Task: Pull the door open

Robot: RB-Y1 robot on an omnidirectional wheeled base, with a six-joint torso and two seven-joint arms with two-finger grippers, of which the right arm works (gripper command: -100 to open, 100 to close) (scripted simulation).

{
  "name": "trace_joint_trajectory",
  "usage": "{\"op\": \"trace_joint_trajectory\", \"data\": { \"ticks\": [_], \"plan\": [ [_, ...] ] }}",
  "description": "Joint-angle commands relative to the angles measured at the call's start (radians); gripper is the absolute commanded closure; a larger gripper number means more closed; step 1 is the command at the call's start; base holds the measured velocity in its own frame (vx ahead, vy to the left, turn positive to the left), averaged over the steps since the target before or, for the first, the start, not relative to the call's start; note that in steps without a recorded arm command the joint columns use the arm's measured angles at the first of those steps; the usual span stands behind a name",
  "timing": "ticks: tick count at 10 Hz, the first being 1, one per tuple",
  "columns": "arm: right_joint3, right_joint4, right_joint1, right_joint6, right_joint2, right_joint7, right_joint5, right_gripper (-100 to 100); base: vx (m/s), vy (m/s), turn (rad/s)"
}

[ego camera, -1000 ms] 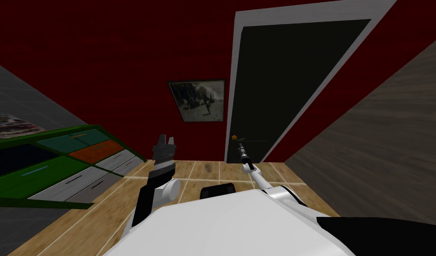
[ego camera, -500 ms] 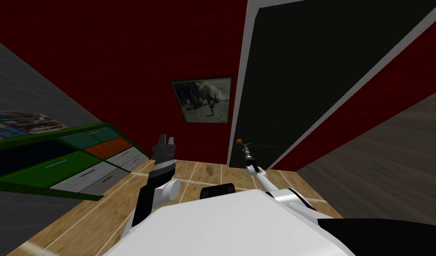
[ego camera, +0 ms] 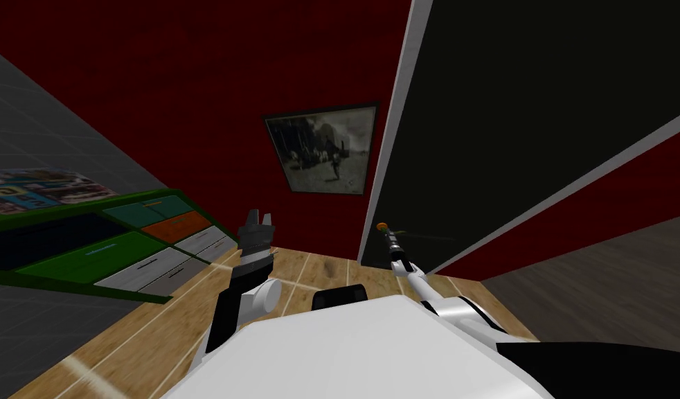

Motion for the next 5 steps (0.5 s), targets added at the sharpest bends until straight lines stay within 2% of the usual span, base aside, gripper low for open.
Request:
{"op": "trace_joint_trajectory", "data": {
  "ticks": [1, 5],
  "plan": [
    [0.0, 0.001, 0.0, 0.0, 0.0, 0.0, 0.0, 100, -0.031, -0.002, -0.004],
    [0.0, 0.001, 0.0, 0.0, 0.0, 0.0, 0.0, 100, -0.013, -0.001, 0.003]
  ]
}}
